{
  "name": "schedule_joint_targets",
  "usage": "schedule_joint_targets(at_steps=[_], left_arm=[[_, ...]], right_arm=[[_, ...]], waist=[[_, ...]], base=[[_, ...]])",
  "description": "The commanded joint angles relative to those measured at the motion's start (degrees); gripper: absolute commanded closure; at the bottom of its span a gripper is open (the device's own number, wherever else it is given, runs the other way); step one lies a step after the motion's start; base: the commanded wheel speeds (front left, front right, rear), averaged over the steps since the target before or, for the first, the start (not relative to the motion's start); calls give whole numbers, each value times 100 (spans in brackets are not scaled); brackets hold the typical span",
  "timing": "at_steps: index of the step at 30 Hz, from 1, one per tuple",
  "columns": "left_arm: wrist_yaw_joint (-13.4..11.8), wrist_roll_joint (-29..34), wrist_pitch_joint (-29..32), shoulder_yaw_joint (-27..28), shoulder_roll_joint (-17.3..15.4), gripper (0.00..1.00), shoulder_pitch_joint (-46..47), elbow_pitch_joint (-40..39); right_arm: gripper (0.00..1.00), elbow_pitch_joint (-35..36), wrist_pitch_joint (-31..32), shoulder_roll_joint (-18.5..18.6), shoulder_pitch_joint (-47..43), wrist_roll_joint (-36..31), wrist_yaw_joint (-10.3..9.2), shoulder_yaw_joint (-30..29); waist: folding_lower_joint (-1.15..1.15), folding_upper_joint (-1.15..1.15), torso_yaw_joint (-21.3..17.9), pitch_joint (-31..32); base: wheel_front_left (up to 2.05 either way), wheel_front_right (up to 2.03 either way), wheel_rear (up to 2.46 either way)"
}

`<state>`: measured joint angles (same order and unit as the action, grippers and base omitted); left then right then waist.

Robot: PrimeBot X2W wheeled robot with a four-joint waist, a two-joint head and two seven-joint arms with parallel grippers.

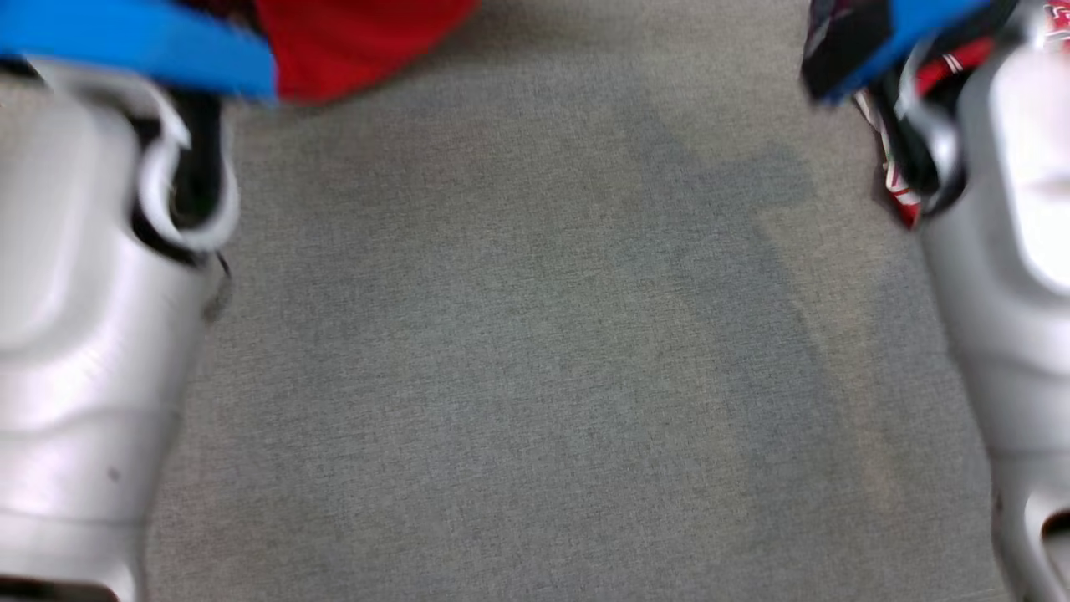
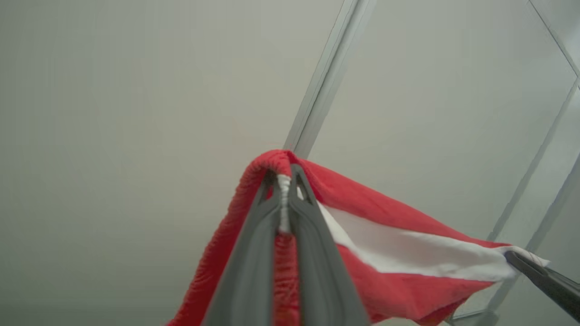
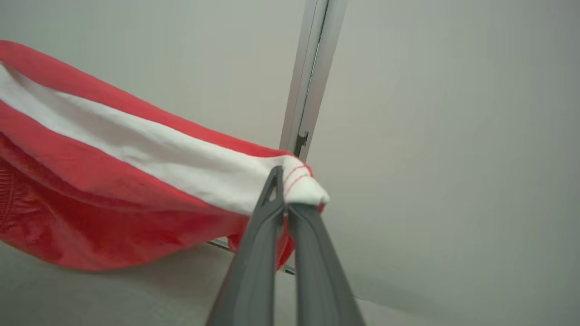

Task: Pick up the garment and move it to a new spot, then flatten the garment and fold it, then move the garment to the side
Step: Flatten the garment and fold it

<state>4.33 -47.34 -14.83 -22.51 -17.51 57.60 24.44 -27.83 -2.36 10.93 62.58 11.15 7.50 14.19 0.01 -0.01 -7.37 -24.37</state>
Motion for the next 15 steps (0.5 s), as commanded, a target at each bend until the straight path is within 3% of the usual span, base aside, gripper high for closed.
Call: schedule_joint_targets(at_steps=[1,6,10,15], left_arm=[[40,17,-30,11,33,100,-159,37],[189,371,-37,-110,127,100,-1340,293],[264,587,-39,-179,158,100,-2366,240],[280,794,-40,-235,186,100,-3543,-123]], right_arm=[[100,-45,36,47,-200,101,-1,46],[100,-28,400,405,-1282,649,-1,641],[100,421,728,773,-2122,1079,0,1118],[100,1053,1152,1253,-3071,1486,-1,1163]], waist=[[-1,1,3,-1],[-1,1,-59,47],[-1,1,-50,248],[-1,1,117,636]], base=[[0,0,0],[0,0,0],[0,0,0],[0,0,0]])
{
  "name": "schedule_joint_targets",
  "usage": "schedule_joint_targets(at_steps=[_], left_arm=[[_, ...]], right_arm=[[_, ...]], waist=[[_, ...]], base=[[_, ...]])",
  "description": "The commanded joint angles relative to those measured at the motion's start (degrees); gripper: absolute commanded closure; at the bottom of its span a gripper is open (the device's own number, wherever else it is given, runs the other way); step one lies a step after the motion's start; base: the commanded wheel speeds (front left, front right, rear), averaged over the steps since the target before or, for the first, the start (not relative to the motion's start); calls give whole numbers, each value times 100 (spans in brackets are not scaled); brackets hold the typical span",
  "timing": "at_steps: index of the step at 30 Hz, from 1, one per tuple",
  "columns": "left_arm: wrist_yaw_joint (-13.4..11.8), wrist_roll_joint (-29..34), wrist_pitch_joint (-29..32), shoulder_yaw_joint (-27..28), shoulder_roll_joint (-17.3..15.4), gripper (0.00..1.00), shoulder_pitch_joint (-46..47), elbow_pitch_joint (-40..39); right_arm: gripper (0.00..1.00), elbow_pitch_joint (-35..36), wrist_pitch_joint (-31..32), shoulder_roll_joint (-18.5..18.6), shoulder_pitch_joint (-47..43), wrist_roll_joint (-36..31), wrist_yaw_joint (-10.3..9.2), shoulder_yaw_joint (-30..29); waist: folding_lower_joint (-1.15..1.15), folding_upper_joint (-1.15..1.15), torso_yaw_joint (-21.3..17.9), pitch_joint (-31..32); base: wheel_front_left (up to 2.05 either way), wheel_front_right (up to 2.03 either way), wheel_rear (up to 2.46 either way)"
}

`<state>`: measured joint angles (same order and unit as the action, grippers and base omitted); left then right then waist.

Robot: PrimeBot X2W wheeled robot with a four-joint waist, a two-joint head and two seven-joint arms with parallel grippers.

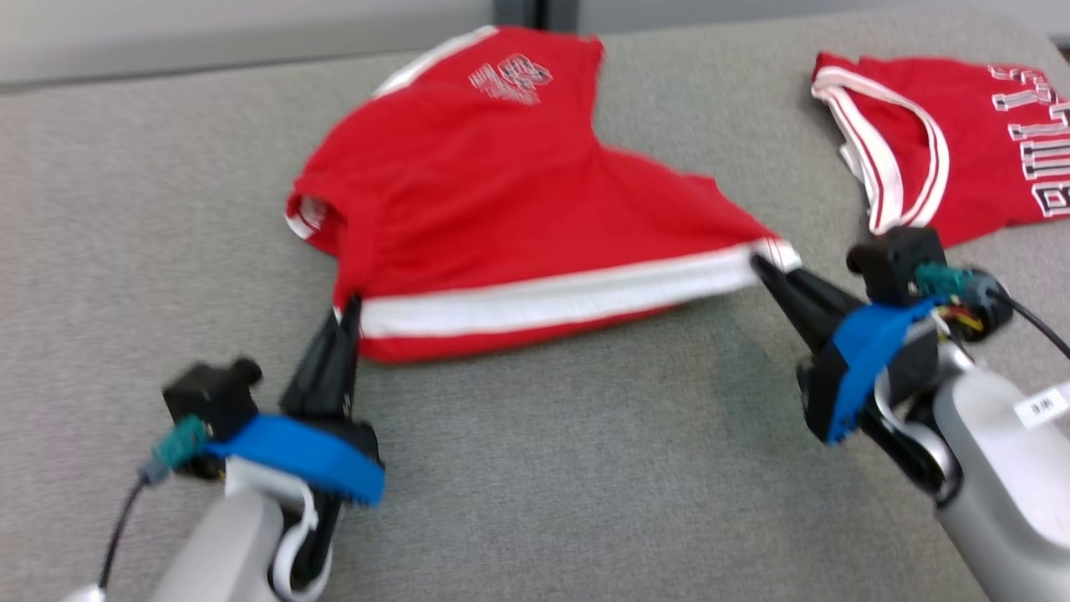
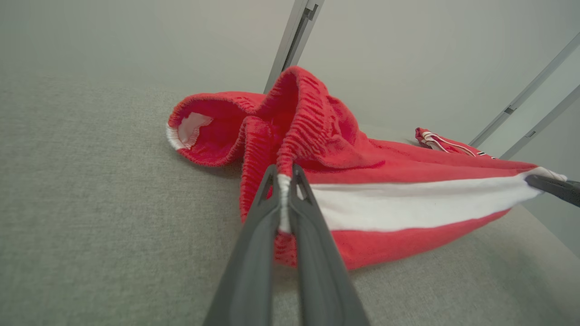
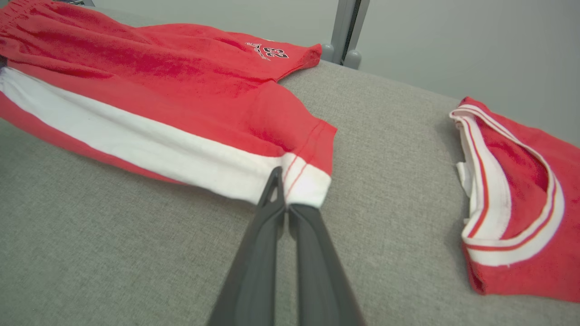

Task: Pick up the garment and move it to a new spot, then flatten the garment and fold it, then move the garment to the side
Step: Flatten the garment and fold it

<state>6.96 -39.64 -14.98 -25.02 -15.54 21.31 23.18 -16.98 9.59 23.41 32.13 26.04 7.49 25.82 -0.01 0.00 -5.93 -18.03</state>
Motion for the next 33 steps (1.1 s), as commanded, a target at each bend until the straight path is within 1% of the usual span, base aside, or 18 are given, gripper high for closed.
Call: schedule_joint_targets(at_steps=[1,3,5,9,14,18,21,24,26,27,30,33], left_arm=[[16,32,-25,-5,-21,100,-119,-72],[-29,124,-19,-101,-115,100,-487,-153],[-78,68,110,-176,-152,100,-794,-230],[-230,-76,684,-330,-279,100,-1306,-512],[-414,-74,1554,-628,-652,100,-1867,-1156],[-558,-164,2099,-772,-1000,100,-2340,-1984],[-662,-336,2409,-767,-1175,100,-2630,-2625],[-757,-472,2603,-724,-1308,100,-2781,-3174],[-781,-556,2648,-649,-1326,100,-2742,-3456],[-776,-584,2684,-622,-1325,100,-2652,-3548],[-738,-546,2813,-561,-1354,100,-2293,-3588],[-691,-489,2946,-513,-1329,100,-1810,-3403]], right_arm=[[100,81,93,69,-227,37,0,-51],[100,316,385,202,-625,36,0,-213],[100,561,755,256,-1041,10,0,-394],[100,1128,1714,248,-1902,46,-4,-807],[100,2094,2829,23,-2955,27,-1,-1440],[100,3008,3627,-281,-3709,-88,0,-1994],[100,3761,4089,-509,-4153,-172,0,-2395],[100,4431,4295,-694,-4387,-365,1,-2715],[100,4709,4278,-703,-4300,-459,1,-2798],[100,4783,4242,-636,-4176,-521,1,-2817],[100,4716,4047,-446,-3734,-566,1,-2725],[100,4409,3791,-206,-3141,-515,1,-2488]], waist=[[1,0,21,80],[1,0,140,239],[1,0,240,386],[1,0,389,635],[1,0,524,762],[1,0,590,770],[1,0,653,736],[1,0,723,702],[1,0,748,688],[1,0,760,680],[1,0,784,655],[1,0,804,608]], base=[[0,0,0],[0,0,0],[0,0,0],[0,0,0],[0,0,0],[0,0,0],[0,0,0],[0,0,0],[0,0,0],[0,0,0],[0,0,0],[0,0,0]])
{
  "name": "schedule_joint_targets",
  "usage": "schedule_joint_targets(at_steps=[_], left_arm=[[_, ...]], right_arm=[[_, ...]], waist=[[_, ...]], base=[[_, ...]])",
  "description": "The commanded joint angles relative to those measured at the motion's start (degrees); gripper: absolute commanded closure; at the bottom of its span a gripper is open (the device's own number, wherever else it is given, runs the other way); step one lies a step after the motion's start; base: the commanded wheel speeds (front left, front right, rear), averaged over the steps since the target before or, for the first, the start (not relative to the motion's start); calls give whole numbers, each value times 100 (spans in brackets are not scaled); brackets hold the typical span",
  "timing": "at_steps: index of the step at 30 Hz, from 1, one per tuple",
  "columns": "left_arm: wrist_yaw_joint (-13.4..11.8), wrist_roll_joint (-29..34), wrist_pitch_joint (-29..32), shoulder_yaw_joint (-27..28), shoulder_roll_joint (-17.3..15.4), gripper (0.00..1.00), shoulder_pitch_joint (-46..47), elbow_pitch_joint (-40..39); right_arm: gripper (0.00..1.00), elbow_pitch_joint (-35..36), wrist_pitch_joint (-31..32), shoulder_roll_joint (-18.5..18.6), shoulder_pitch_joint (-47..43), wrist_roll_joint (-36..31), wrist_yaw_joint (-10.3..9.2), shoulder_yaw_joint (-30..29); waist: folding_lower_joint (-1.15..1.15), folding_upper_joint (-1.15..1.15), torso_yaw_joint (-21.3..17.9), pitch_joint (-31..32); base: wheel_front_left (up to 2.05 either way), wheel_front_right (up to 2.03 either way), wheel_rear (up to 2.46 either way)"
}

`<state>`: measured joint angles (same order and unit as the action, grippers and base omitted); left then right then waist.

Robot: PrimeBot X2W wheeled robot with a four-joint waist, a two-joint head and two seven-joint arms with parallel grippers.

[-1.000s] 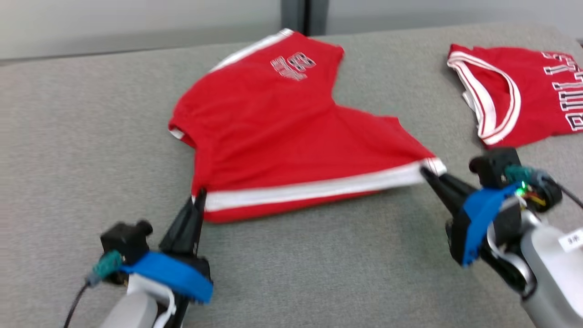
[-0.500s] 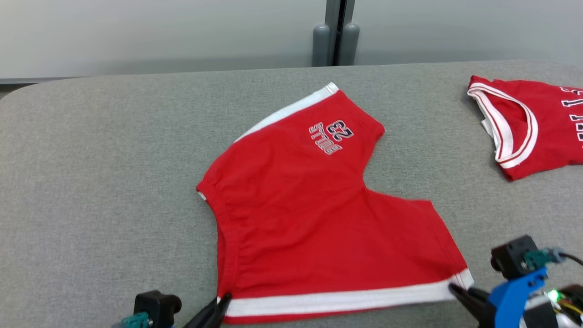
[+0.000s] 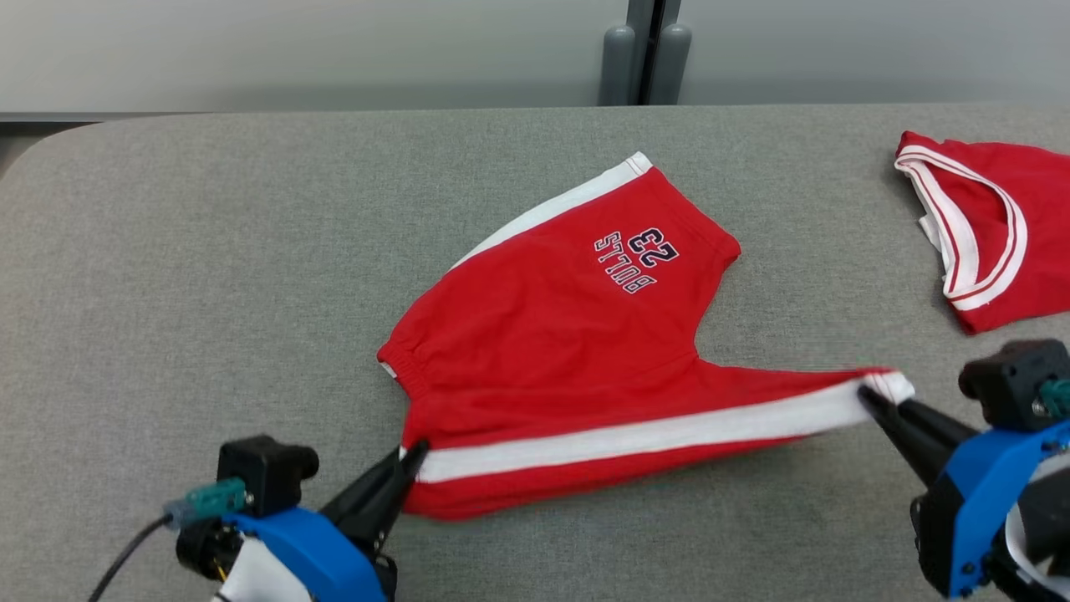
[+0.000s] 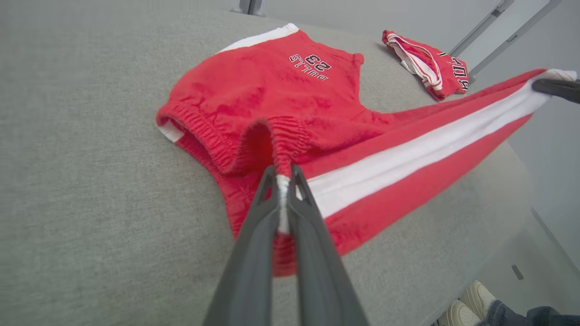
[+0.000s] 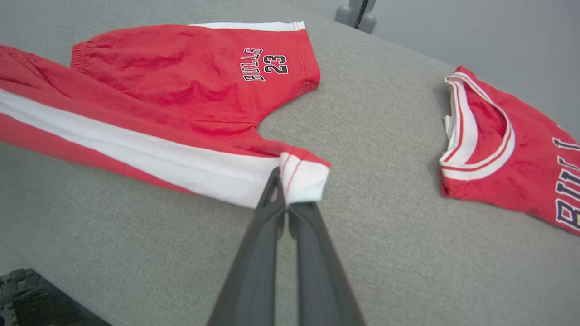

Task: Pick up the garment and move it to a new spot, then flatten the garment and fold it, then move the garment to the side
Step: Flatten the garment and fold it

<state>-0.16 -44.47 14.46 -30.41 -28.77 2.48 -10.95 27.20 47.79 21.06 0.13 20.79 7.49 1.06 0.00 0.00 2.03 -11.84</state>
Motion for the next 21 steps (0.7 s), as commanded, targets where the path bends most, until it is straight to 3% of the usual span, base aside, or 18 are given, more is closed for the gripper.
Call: schedule_joint_targets(at_steps=[1,7,17,21], left_arm=[[51,-42,23,55,54,100,236,74],[187,-229,304,171,268,100,1227,508],[204,-865,375,574,858,100,2361,1258],[239,-484,196,456,846,100,2697,1597]], right_arm=[[100,-122,-167,123,307,-3,0,75],[100,-1063,-642,511,1578,142,1,781],[100,-2723,-1384,931,3725,245,0,1852],[100,-3244,-1778,928,4342,243,1,2143]], waist=[[0,0,19,-34],[0,0,82,-252],[0,0,355,-823],[0,0,489,-1058]], base=[[0,0,0],[0,0,0],[0,0,0],[0,0,0]])
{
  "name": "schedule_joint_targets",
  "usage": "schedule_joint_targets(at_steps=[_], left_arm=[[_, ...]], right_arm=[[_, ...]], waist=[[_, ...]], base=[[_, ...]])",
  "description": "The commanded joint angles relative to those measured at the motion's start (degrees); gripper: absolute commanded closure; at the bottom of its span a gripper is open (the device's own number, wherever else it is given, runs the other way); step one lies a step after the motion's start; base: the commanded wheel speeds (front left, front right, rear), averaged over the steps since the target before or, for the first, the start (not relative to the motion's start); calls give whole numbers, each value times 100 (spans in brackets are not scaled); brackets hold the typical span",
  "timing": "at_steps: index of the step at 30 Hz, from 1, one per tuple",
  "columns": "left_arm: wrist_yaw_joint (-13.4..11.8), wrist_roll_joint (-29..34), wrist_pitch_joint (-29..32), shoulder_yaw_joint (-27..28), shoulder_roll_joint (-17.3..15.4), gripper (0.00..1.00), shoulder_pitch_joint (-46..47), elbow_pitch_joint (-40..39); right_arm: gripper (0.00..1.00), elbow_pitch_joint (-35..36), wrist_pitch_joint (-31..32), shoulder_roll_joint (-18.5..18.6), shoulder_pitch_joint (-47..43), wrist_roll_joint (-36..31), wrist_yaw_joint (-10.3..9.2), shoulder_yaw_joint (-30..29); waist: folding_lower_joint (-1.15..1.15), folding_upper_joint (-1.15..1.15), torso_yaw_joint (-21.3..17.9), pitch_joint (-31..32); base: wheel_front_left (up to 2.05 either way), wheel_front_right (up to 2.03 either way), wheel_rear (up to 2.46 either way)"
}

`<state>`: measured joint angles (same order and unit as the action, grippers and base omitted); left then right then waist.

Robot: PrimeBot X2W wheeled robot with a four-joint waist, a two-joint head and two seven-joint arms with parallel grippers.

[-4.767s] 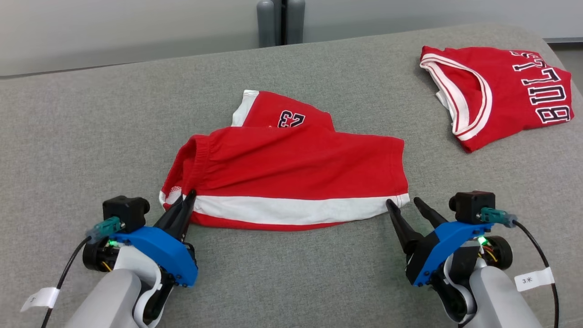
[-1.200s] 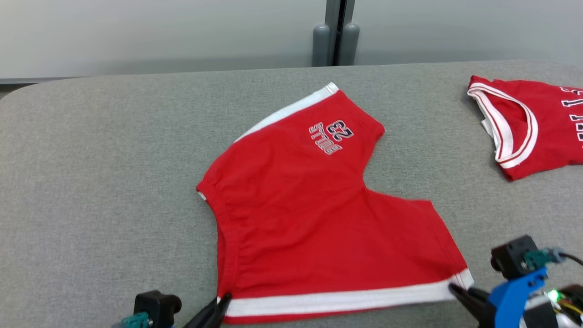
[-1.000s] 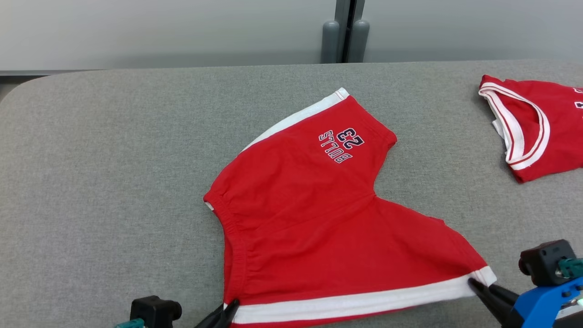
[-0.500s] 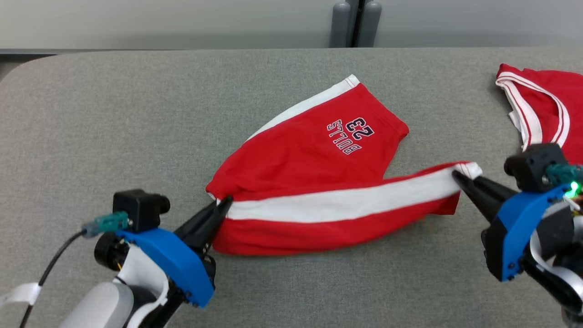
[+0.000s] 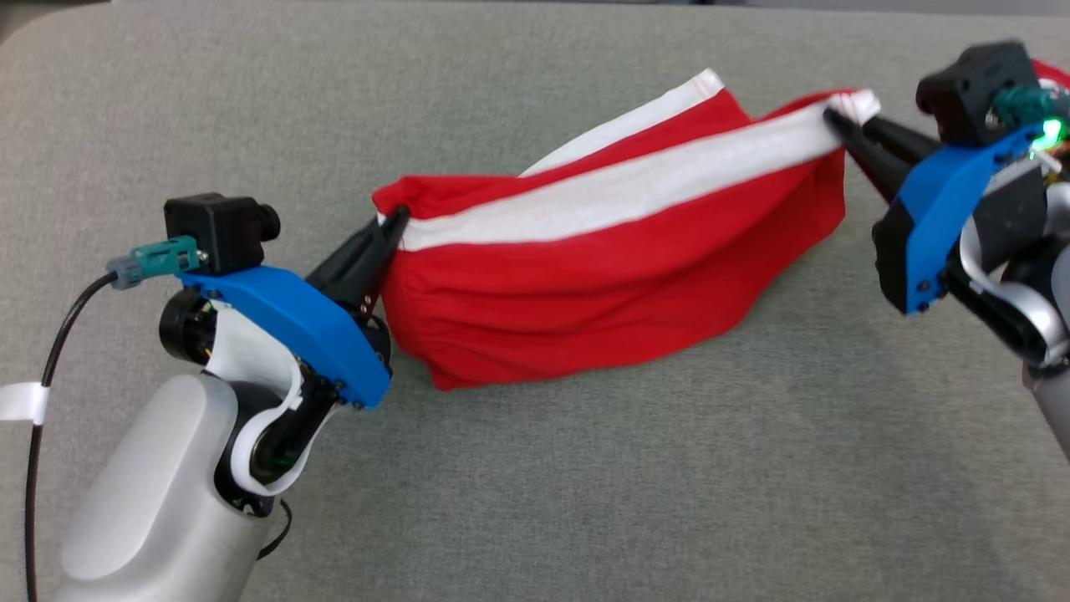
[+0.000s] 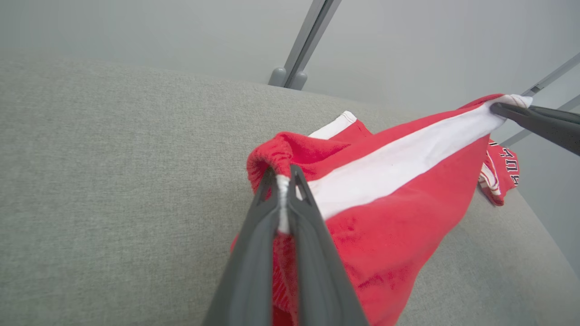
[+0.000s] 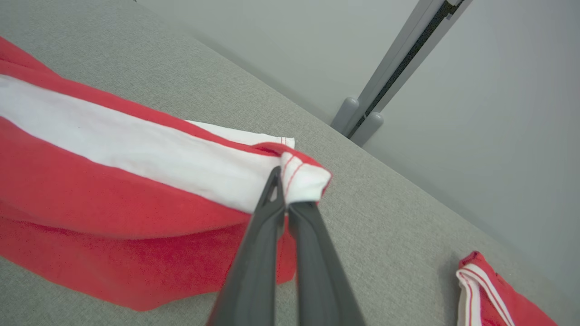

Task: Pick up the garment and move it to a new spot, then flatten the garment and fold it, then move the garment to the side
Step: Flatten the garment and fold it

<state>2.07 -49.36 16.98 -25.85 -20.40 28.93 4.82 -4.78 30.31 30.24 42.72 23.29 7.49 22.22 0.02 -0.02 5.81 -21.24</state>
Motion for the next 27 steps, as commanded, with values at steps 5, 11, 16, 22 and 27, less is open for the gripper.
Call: schedule_joint_targets(at_steps=[5,11,16,22,27], left_arm=[[67,130,-528,38,251,100,243,326],[157,36,-831,74,531,100,456,800],[218,-15,-1040,50,768,100,585,1284],[305,-20,-1221,-10,896,0,692,1665],[403,-40,-1345,-106,896,0,596,1814]], right_arm=[[100,-632,-357,18,681,-35,0,281],[100,-1145,-564,18,1101,-32,1,433],[100,-1648,-775,-111,1397,65,0,604],[0,-2124,-1187,-271,1611,189,0,680],[0,-2364,-1505,-348,1612,314,1,818]], waist=[[-2,2,257,-415],[-2,2,382,-610],[-2,2,448,-687],[-2,2,519,-705],[-2,2,533,-586]], base=[[0,0,0],[0,0,0],[0,0,0],[0,0,0],[0,0,0]])
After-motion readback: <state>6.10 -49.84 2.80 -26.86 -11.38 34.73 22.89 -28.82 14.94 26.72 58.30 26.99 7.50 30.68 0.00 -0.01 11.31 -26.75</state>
